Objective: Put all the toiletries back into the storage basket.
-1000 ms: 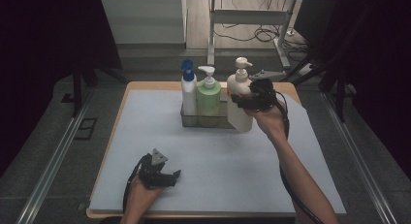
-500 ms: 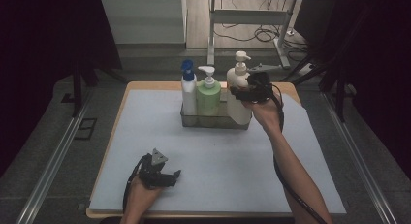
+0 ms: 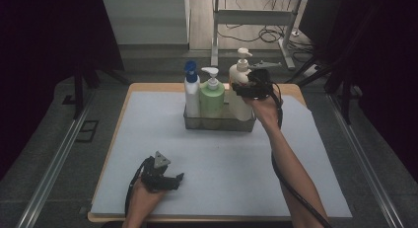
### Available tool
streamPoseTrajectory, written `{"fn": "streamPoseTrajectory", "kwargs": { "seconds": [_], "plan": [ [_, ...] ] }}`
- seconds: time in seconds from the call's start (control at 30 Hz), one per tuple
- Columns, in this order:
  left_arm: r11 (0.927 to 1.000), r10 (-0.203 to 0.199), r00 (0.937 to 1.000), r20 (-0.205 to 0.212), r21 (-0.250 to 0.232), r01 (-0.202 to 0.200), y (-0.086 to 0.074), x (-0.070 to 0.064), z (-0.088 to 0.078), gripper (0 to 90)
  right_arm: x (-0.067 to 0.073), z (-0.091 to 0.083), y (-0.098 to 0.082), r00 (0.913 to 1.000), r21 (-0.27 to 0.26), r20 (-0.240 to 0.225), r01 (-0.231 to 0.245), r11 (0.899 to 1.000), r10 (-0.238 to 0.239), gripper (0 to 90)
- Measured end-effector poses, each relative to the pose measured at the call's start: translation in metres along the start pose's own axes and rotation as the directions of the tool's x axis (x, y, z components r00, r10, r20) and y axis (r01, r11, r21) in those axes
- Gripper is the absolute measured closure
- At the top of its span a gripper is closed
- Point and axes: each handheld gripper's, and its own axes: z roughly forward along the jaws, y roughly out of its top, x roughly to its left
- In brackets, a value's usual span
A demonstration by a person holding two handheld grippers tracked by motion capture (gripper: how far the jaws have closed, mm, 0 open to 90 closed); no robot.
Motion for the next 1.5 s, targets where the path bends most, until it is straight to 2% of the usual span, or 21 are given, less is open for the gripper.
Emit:
{"fn": "streamPoseTrajectory", "kwargs": {
  "seconds": [0.3,0.67,1.5],
  "plan": [
    [1.0,-0.004,1.0,0.001,-0.001,0.004,0.0,0.0,0.0,12.1,-0.006,0.011,-0.001,0.9995,0.003,0.032,-0.004,1.0,0.004,37.4],
    [1.0,0.0,1.0,0.001,0.002,0.0,0.0,0.0,0.0,12.1,-0.006,0.013,-0.01,0.999,0.005,0.044,0.002,1.0,-0.003,37.3],
    [1.0,-0.001,1.0,0.001,0.002,0.001,0.0,0.0,0.0,12.1,-0.004,0.02,-0.04,0.9995,0.061,0.023,-0.024,0.998,0.022,37.2]
  ]
}}
